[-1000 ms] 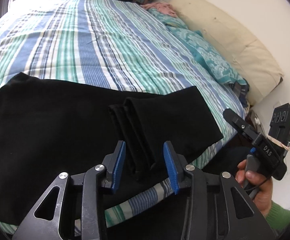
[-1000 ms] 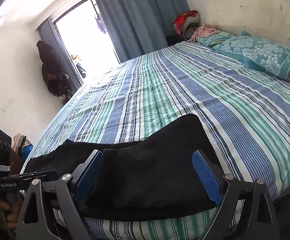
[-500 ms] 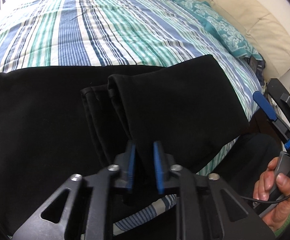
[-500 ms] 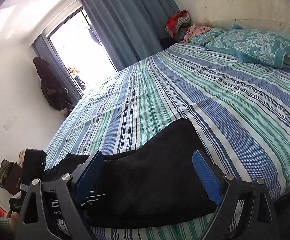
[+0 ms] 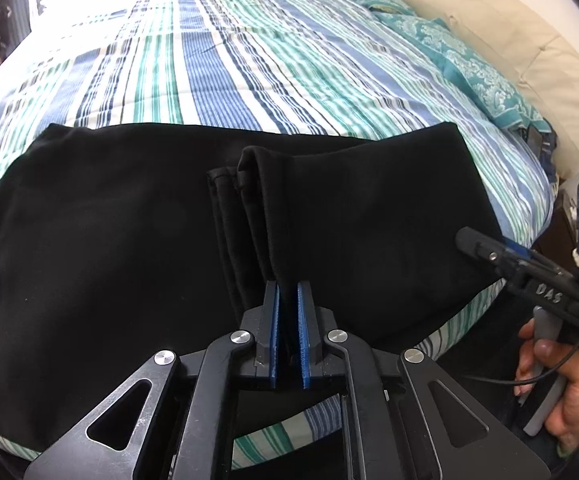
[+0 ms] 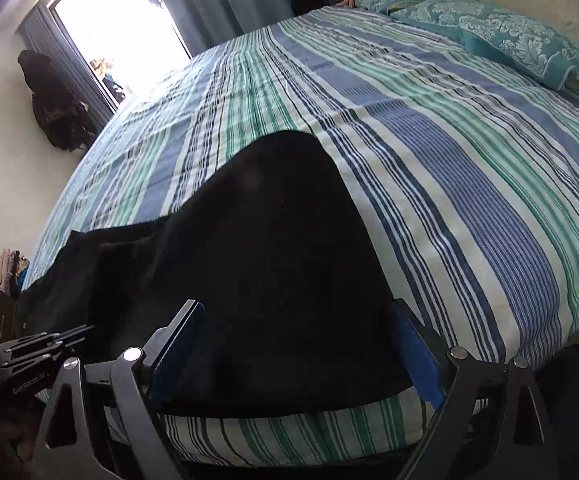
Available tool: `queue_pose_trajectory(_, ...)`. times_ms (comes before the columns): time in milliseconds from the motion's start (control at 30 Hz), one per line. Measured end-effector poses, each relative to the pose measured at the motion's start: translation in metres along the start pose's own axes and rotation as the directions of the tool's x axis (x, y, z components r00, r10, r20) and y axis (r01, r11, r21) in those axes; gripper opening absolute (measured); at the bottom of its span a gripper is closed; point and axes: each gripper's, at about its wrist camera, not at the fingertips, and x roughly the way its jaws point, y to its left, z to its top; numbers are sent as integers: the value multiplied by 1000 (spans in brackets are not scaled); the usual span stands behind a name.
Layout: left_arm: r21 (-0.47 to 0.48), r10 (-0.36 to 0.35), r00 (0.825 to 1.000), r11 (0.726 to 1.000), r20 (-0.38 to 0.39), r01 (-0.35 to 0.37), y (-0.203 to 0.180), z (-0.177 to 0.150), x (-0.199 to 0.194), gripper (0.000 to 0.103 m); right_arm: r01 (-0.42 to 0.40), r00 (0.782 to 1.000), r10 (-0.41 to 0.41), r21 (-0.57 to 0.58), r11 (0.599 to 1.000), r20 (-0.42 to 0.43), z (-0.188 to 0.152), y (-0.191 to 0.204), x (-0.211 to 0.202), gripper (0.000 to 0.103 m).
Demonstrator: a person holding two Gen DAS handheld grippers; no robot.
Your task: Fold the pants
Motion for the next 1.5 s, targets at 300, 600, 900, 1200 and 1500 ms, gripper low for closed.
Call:
queue_pose_trajectory(300, -170, -101, 994, 980, 27, 105, 44, 16, -3, 73, 51, 999, -51, -64, 997, 1, -6, 6, 3, 97)
queue_pose_trajectory(600, -180, -118, 991, 978, -61, 105, 26, 29, 31, 10, 27, 999, -26, -39, 999, 32, -2, 5, -5, 98)
queue_pose_trajectory(900, -188, 7, 1000, 982, -9, -9, 55, 13, 4, 10, -186, 926, 156, 58, 981, 345, 10, -15, -75, 97)
queue_pose_trajectory(1200, -173, 32, 999, 984, -7, -33, 60, 8, 8, 22, -361, 926, 371, 120, 925, -73, 16, 7, 18, 92)
queue_pose_trajectory(1500, -189, 11, 1000, 982, 0, -10, 60, 4, 8, 28, -499, 823, 564, 398, 770, -59, 98, -17, 60, 92)
